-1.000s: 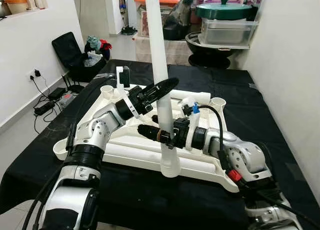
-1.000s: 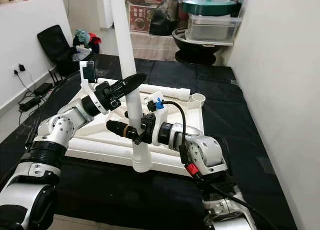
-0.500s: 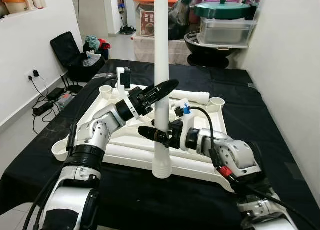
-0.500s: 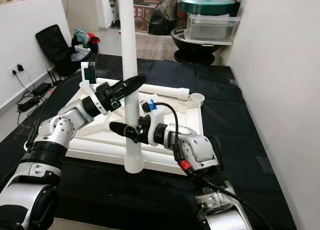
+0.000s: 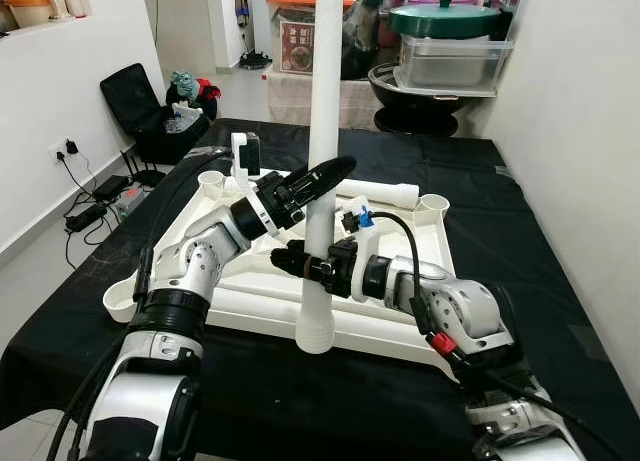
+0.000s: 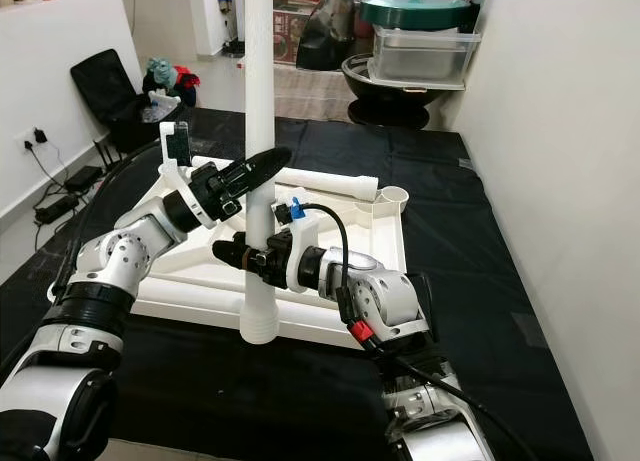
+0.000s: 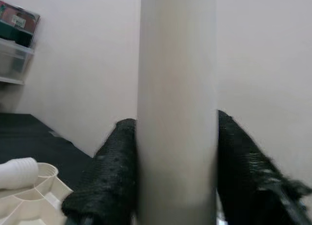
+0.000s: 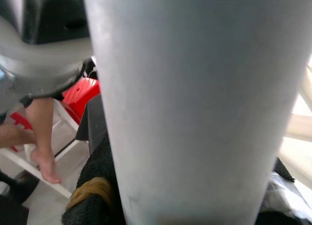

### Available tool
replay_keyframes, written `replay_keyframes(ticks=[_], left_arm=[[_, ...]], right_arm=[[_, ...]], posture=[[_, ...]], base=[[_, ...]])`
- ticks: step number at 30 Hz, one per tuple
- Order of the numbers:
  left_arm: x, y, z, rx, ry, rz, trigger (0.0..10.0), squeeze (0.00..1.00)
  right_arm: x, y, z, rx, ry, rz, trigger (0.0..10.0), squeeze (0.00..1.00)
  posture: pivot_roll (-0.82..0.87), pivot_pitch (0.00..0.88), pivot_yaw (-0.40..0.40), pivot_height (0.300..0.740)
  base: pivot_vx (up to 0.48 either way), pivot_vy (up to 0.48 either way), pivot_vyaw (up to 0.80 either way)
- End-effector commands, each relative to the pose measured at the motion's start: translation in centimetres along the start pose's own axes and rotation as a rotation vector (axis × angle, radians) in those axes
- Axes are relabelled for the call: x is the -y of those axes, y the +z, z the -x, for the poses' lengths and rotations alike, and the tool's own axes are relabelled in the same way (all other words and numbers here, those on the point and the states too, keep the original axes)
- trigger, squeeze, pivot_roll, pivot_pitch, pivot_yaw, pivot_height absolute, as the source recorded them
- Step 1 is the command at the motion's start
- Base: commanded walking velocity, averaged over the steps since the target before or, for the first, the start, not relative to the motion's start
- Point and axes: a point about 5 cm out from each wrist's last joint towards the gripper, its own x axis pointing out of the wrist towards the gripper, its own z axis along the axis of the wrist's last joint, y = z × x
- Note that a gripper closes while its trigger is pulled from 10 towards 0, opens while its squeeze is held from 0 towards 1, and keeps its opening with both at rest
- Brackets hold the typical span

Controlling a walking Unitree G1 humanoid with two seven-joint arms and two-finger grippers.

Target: Building children table

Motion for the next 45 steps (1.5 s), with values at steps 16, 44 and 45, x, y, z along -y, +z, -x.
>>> replay_keyframes(ticks=[16,44,45], left_arm=[[0.5,0.6,1.0,0.033,-0.010,-0.028,10.0,1.00],[-0.7,-3.5,9.0,-0.189,0.640,-0.380,10.0,0.00],[-0.7,-3.5,9.0,-0.189,0.640,-0.380,10.0,0.00]], right_arm=[[3.4,0.8,2.2,0.057,-0.248,0.056,0.0,0.00],[11.1,2.6,14.3,0.275,-1.019,0.324,0.0,0.00],[11.1,2.6,14.3,0.275,-1.019,0.324,0.0,0.00]], posture=[[0.00,0.000,-0.043,0.740],[0.03,0.000,-0.054,0.740],[0.03,0.000,-0.054,0.740]], base=[[0.000,0.000,0.00],[0.000,0.000,0.00],[0.000,0.000,0.00]])
